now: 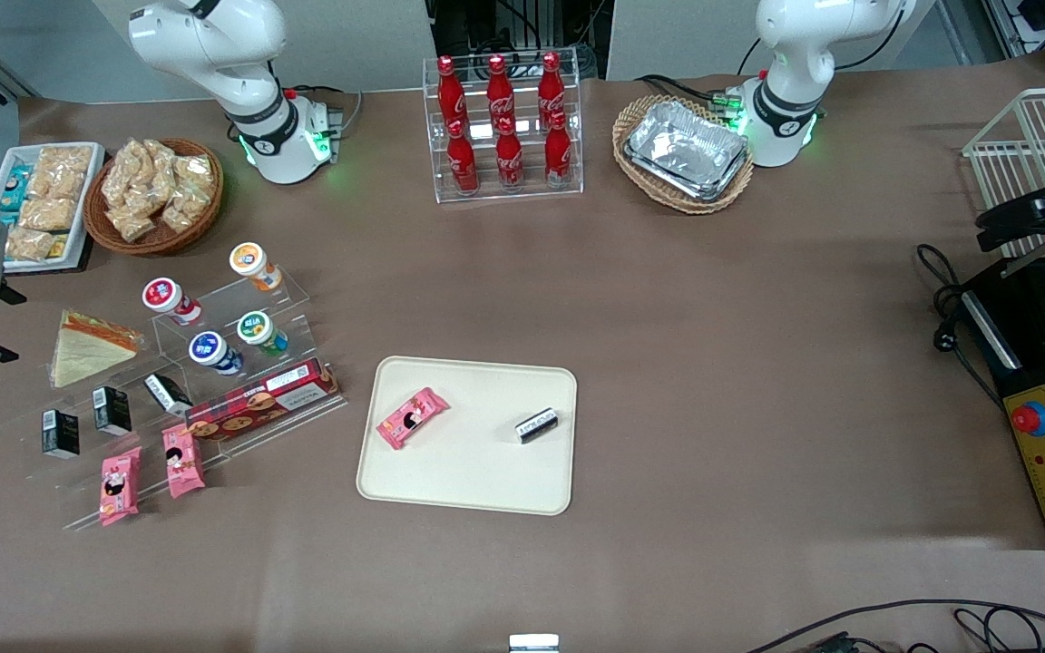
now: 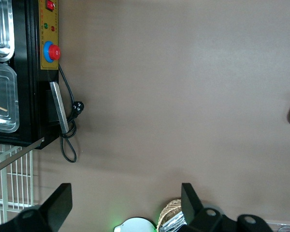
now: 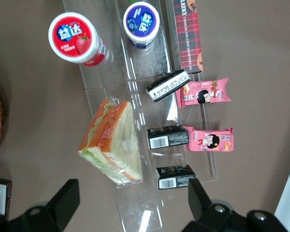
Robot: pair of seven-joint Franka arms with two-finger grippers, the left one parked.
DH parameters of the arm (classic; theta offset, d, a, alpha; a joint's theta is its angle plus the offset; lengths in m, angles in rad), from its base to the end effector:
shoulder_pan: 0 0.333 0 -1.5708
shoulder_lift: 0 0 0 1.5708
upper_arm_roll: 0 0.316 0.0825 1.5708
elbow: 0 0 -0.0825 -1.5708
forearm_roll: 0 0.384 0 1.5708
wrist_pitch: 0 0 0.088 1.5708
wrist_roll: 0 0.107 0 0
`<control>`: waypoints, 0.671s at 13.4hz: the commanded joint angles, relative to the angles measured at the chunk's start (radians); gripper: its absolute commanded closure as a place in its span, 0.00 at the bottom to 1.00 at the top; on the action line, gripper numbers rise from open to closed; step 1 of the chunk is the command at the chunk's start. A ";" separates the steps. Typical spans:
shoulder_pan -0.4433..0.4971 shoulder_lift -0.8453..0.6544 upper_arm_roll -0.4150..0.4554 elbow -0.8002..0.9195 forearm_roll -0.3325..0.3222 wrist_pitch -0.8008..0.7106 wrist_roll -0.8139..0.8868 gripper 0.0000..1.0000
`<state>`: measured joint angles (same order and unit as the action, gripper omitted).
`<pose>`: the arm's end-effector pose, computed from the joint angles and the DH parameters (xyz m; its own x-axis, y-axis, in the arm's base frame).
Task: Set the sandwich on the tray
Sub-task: 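Lower the open right gripper over the wrapped sandwich on the rack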
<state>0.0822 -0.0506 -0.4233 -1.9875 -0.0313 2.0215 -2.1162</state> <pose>0.5185 -0.1892 0.4907 -0.2130 0.9758 -0.0487 0.9743 0.2159 0.0641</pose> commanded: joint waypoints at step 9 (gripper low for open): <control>0.010 -0.054 -0.063 -0.304 0.008 0.384 -0.068 0.00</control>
<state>0.0823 -0.0835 -0.4766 -2.2459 -0.0310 2.3457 -2.1654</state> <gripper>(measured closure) 0.000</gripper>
